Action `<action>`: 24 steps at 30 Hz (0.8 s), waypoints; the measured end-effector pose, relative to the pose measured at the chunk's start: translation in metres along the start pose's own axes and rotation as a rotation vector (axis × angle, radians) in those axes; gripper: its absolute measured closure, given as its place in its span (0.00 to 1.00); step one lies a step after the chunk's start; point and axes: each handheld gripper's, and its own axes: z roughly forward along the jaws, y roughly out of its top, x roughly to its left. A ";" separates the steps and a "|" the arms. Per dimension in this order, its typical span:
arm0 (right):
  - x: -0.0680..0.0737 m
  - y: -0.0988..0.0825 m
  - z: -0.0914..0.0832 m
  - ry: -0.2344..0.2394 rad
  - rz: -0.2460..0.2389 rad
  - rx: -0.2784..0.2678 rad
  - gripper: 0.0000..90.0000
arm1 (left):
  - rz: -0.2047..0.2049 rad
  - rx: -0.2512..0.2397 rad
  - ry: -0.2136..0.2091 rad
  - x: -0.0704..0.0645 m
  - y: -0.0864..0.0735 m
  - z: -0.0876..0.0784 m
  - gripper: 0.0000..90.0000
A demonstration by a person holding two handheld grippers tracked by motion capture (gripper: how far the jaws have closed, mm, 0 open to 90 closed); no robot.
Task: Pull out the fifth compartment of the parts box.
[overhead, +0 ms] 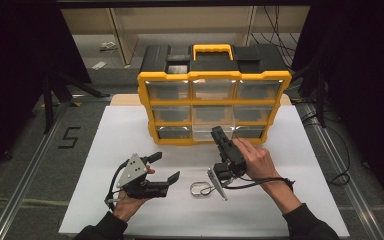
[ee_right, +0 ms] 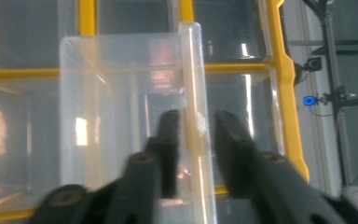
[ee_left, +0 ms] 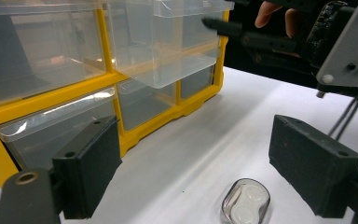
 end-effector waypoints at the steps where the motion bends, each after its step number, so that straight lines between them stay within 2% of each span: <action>1: 0.000 0.001 -0.001 0.015 0.010 0.002 0.73 | -0.001 0.001 0.000 0.000 0.000 0.000 0.18; 7: -0.003 0.006 -0.007 0.062 0.059 -0.013 0.62 | 0.001 -0.001 -0.001 0.000 0.000 -0.001 0.18; 10: -0.006 0.009 -0.013 0.059 0.075 -0.028 0.56 | 0.001 -0.003 0.001 0.000 0.000 -0.002 0.18; 14: -0.014 0.011 -0.019 0.073 0.147 -0.038 0.51 | -0.001 -0.003 0.002 0.000 0.000 -0.001 0.18; 24: -0.035 0.012 -0.035 0.180 0.429 -0.055 0.43 | -0.002 -0.008 0.005 0.000 0.001 -0.002 0.18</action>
